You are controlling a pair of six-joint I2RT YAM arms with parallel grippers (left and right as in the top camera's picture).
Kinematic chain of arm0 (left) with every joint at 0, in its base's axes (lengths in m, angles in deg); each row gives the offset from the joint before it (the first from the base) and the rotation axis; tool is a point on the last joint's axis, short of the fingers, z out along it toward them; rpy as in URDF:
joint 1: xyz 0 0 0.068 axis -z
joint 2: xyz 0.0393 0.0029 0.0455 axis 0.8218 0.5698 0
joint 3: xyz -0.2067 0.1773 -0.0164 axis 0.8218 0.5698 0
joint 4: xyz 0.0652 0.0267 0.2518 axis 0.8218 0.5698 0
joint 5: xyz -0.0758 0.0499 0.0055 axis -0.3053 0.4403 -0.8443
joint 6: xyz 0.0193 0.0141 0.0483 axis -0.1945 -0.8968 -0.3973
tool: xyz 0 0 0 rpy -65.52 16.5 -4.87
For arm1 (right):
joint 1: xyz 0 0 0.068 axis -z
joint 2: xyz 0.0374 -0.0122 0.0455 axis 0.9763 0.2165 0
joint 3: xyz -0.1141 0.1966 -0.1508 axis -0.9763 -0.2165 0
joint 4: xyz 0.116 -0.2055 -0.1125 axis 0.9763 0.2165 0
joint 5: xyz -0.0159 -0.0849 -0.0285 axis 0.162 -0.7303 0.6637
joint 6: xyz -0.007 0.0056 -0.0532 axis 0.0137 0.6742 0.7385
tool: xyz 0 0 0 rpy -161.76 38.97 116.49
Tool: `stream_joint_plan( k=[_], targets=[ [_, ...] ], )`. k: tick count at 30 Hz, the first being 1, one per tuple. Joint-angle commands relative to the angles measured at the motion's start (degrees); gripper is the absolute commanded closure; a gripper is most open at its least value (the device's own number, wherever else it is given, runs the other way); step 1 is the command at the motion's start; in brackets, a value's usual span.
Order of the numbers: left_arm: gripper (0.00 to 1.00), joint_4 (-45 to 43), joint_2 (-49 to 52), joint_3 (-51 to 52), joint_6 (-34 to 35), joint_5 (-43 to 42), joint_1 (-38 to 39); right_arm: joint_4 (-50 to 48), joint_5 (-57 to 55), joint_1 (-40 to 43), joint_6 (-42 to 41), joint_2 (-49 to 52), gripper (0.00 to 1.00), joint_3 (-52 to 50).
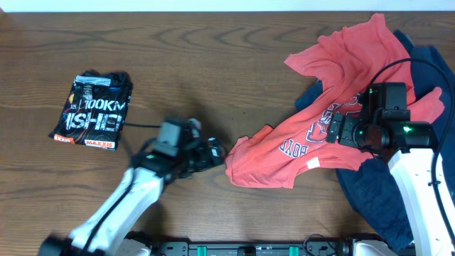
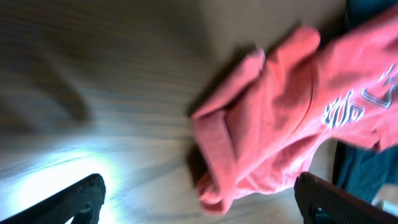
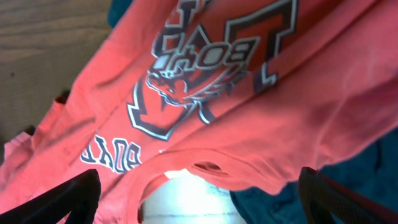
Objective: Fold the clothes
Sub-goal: 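Grasp the red t-shirt edge with the left gripper and drag it left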
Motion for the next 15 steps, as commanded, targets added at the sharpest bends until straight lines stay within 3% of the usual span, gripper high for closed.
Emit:
stream_joint_plan(
  k=[1,6,7,10,12,15],
  targets=[
    [0.02,-4.7,5.8,0.4,1.8,-0.7,4.8,0.4,-0.6,0.8,-0.1,-0.3,0.01,0.5],
    [0.01,-15.2,13.7,0.4,3.8,-0.7,11.5,0.7,-0.7,0.9,-0.1,-0.3,0.01,0.5],
    [0.06,-17.5,14.8,0.4,3.7,-0.7,12.5,0.8,-0.7,0.9,-0.1,-0.3,0.01,0.5],
    [0.47,-24.5,16.7,0.4,3.7,-0.7,14.3,1.3,-0.8,0.9,0.5,-0.3,0.02,0.5],
    [0.92,-28.1,16.1,0.2,3.5,-0.7,13.8,1.7,-1.2,0.9,0.7,-0.3,0.1,0.5],
    [0.94,-28.8,12.2,-1.9,3.4,-1.6,10.2,2.3,-2.8,0.9,0.7,-0.3,0.2,0.5]
  ],
)
